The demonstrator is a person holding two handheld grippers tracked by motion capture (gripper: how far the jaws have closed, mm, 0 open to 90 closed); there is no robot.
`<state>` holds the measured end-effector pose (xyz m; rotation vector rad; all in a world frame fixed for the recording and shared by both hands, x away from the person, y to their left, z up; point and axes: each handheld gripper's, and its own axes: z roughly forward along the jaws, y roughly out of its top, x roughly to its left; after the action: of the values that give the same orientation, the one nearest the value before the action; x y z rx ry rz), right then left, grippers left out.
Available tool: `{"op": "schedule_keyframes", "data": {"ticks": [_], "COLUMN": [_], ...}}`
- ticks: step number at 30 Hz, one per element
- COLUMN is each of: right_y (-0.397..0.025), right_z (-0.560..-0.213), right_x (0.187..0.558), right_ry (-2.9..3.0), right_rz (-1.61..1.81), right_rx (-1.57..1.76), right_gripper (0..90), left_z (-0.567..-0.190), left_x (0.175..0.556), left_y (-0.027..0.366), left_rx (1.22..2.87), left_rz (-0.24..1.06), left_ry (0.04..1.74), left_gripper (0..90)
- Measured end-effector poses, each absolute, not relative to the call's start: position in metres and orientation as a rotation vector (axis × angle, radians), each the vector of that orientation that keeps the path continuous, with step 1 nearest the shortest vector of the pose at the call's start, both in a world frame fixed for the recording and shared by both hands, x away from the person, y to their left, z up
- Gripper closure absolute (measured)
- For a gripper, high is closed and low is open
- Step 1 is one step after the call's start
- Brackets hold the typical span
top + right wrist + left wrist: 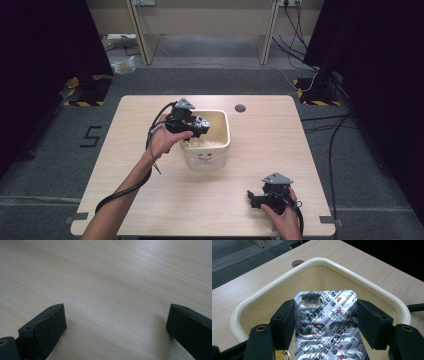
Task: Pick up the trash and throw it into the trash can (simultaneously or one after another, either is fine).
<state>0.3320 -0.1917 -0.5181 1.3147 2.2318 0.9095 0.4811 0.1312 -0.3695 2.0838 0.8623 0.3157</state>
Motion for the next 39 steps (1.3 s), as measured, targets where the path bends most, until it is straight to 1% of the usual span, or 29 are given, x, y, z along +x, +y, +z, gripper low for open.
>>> {"op": "schedule_keyframes", "data": {"ticks": [15,16,17,22,39], "right_y": [-0.192,-0.192,-0.192,-0.192,-0.192], "right_z": [-0.518,-0.518,-0.518,-0.518,-0.518], "right_x": [0.332,0.332,0.332,0.332,0.332], "right_ry": [2.231,2.231,2.232,2.232,2.232], "right_rz": [0.91,0.91,0.909,0.909,0.908], "right_rx": [1.315,1.314,1.313,1.314,1.314], "right_gripper": [3.1,3.1,3.0,3.0,3.1], "left_z": [-0.375,-0.375,-0.374,-0.372,-0.364], "left_x": [0.489,0.488,0.488,0.487,0.465], "left_y": [0.128,0.128,0.128,0.13,0.155], "left_rx": [2.084,2.082,2.074,2.065,2.017], "left_rz": [0.295,0.298,0.299,0.296,0.296], "left_ry": [0.88,0.882,0.888,0.89,0.875], "left_gripper": [33.0,32.0,26.9,22.6,21.6]}}
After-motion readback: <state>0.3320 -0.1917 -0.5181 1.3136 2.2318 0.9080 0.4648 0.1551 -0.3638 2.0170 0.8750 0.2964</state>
